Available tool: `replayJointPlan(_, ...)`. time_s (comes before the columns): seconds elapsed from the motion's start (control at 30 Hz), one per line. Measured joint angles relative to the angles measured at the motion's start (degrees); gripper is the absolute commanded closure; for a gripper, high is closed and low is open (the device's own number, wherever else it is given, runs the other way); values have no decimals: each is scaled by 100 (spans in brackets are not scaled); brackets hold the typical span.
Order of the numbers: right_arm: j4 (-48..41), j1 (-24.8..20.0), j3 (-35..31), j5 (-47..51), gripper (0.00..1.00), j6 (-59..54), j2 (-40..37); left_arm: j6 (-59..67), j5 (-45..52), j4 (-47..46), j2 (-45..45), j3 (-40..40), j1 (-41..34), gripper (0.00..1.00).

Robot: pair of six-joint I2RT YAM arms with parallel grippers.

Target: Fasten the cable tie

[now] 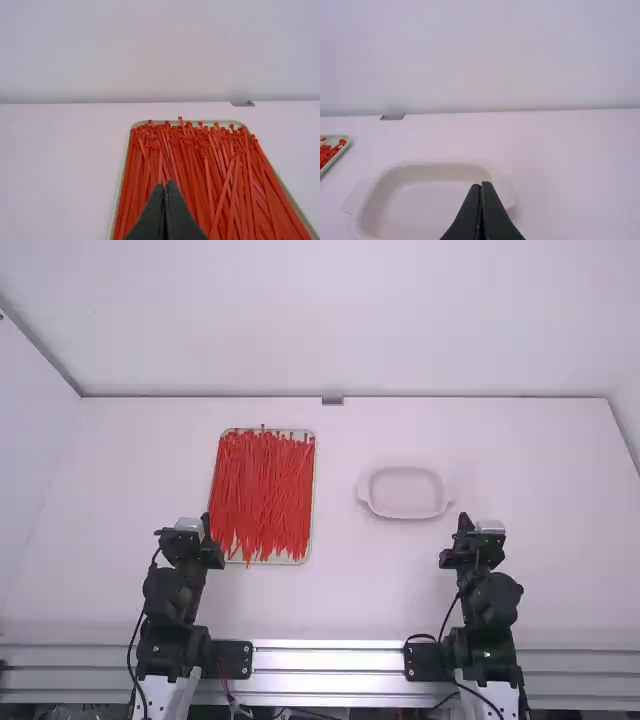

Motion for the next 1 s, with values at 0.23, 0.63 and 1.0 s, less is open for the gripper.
replayJointPlan(0.23,13,0,0,-4,97,9,9,2,2,2,17,2,0,97)
replayJointPlan(0.63,-66,0,289,-103,85,79,625,-31,4,-282,586,444,-2,85)
replayJointPlan(1.0,-369,7,1110,-291,67,326,1884,-214,68,-708,1814,1318,-20,67)
